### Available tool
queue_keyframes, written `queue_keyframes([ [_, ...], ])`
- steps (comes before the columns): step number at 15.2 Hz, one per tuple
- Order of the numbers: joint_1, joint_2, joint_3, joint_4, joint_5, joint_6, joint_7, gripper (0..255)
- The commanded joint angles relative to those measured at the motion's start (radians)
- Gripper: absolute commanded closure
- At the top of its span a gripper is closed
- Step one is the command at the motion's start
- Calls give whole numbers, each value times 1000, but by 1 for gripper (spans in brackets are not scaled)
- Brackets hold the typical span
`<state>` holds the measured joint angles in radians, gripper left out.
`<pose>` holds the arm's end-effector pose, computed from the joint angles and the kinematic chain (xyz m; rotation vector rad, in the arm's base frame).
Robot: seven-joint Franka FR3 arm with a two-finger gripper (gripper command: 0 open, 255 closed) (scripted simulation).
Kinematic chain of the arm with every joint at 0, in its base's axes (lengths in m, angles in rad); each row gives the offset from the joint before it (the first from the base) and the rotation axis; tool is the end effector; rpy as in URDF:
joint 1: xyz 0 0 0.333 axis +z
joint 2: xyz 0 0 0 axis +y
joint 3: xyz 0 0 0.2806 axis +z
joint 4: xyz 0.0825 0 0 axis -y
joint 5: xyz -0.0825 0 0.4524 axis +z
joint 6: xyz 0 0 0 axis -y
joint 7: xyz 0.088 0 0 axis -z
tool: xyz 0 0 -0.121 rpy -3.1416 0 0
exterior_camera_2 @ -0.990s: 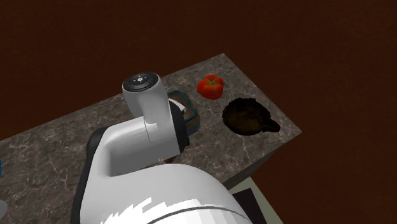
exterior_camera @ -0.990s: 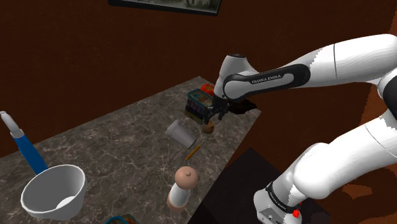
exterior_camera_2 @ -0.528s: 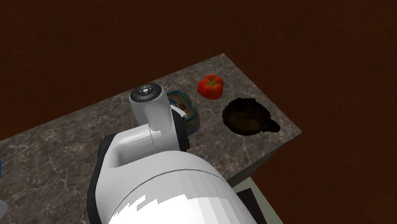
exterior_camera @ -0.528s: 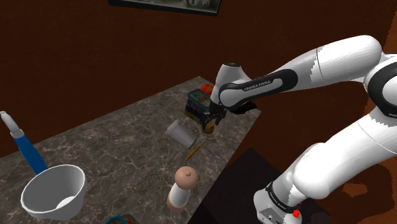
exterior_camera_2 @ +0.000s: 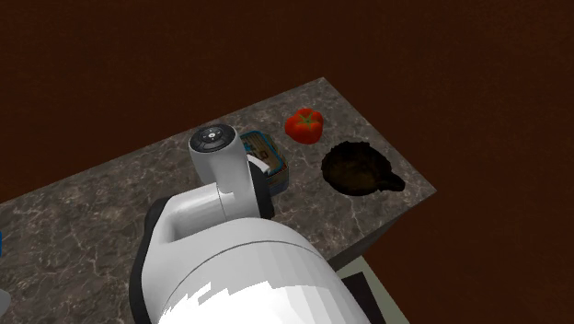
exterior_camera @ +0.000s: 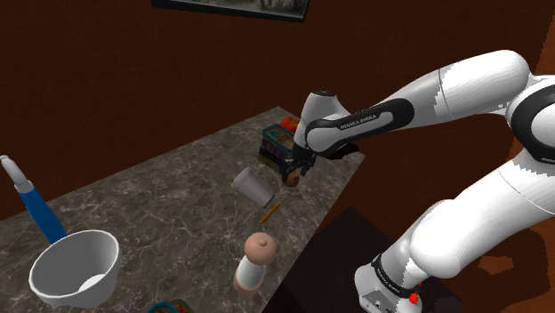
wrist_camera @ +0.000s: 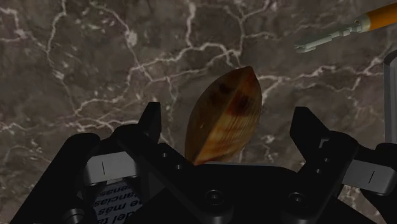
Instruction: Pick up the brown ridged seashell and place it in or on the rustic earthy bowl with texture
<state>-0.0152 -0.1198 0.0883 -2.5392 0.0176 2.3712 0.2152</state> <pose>0.4901 0.0347 0.2112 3.1256 -0.2442 -0.0757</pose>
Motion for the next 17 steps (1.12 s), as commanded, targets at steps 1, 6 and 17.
queue_keyframes([
  [1, 0, 0, 0, 0, 0, 0, 0, 255],
  [6, 0, 0, 0, -1, 0, 1, 0, 255],
  [17, 1, -71, -2, 35, 6, -106, -5, 255],
])
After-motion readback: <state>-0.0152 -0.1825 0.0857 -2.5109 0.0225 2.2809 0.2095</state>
